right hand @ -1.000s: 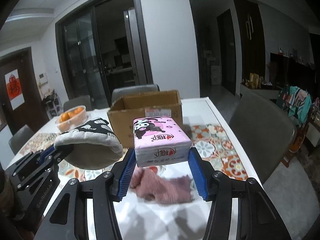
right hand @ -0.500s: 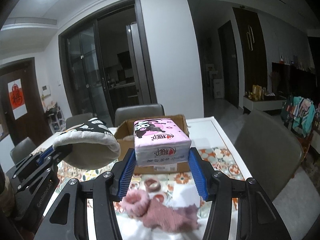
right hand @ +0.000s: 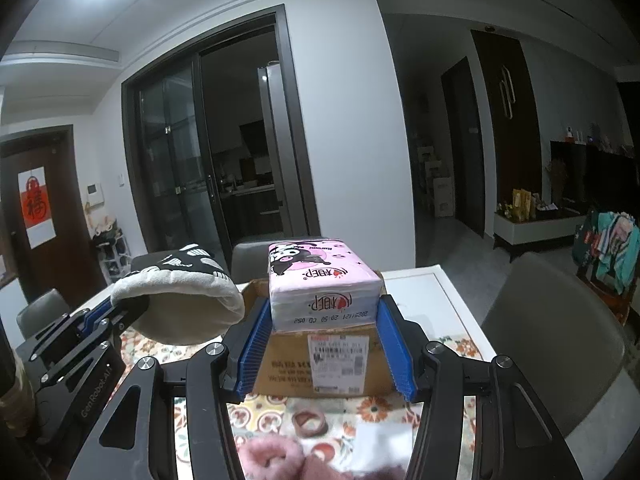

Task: Organize soft objects
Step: 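Lift the mitten and tissue pack and carry both over the cardboard box, then open both tools to drop the mitten and tissue pack into the box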

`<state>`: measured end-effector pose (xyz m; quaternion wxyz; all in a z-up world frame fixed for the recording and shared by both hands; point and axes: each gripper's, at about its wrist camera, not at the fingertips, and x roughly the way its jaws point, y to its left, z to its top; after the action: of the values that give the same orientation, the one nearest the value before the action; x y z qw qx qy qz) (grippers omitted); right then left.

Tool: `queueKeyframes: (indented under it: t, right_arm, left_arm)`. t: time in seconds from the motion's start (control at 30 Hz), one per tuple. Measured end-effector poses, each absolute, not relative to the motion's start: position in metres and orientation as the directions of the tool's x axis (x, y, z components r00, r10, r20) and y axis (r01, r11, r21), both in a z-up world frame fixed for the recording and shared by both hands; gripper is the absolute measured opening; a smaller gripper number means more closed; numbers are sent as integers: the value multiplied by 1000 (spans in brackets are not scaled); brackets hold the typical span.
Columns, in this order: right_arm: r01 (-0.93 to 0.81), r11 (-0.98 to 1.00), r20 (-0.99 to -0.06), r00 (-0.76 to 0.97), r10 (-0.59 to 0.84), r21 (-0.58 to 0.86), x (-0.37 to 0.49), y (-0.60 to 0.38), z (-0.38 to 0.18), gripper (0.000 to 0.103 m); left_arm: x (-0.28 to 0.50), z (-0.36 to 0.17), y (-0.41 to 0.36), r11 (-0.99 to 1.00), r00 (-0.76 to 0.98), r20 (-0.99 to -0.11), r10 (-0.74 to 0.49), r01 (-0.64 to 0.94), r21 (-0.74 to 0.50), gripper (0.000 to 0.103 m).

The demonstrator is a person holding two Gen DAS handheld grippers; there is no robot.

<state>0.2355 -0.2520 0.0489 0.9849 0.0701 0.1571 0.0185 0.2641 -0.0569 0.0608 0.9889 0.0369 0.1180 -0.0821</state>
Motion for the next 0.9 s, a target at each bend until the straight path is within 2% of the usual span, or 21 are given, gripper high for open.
queueKeyframes:
  t: [0.53,0.9]
  right_arm:
    - [-6,990,-347,936,54,138,305,-258,29,55]
    - [6,993,-406,913,44,122,346,-265,15,55]
  left_arm:
    - [338,39,-71,984,959,-257,-122,151,97,13]
    - [375,15,-95,979,942,-316,-117,163,123,13]
